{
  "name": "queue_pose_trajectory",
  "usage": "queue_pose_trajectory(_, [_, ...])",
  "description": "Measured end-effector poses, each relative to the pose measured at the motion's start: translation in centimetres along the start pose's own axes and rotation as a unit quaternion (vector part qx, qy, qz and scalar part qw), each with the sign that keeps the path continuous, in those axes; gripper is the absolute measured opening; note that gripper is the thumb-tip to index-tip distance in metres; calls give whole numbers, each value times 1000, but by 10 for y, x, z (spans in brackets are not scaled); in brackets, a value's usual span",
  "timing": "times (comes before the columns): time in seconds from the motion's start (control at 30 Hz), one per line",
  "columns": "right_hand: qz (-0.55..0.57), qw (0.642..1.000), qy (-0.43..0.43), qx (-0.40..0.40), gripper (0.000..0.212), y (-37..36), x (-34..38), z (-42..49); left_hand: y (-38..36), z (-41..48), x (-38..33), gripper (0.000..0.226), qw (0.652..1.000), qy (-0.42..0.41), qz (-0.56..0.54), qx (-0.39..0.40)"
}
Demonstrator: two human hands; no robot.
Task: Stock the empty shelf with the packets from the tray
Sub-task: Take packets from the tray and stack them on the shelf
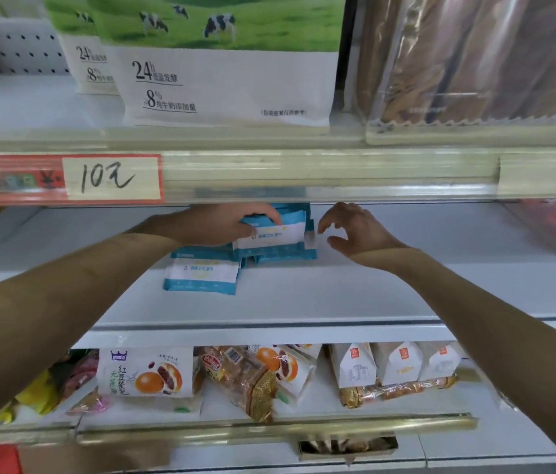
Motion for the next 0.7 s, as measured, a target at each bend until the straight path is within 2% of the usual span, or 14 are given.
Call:
queue_pose_trajectory(0.1, [1,1000,-11,16,21,6,-5,-13,-12,15,-6,43,998,-42,-36,4])
queue_pose_trajectory(0.3, [7,999,-41,15,19,20,-11,-36,-30,41,-7,44,996,-85,-24,4])
queue_pose_trajectory(0.47, [1,998,-55,6,18,26,-15,-48,-34,47,1,43,993,-112,38,-20])
queue_pose_trajectory(0.7, [7,999,-44,6,19,30,-7,-49,-31,41,5,45,985,-138,106,-8])
Point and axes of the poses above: each hand's wrist, its own z-axis towards the middle knuckle, its own y-axis out of the back of the hand, x = y × z, the point moved 3 cm from there along z, towards the middle knuckle, and after that the axes turned 2 degrees about -x, right-handed, at the moved point
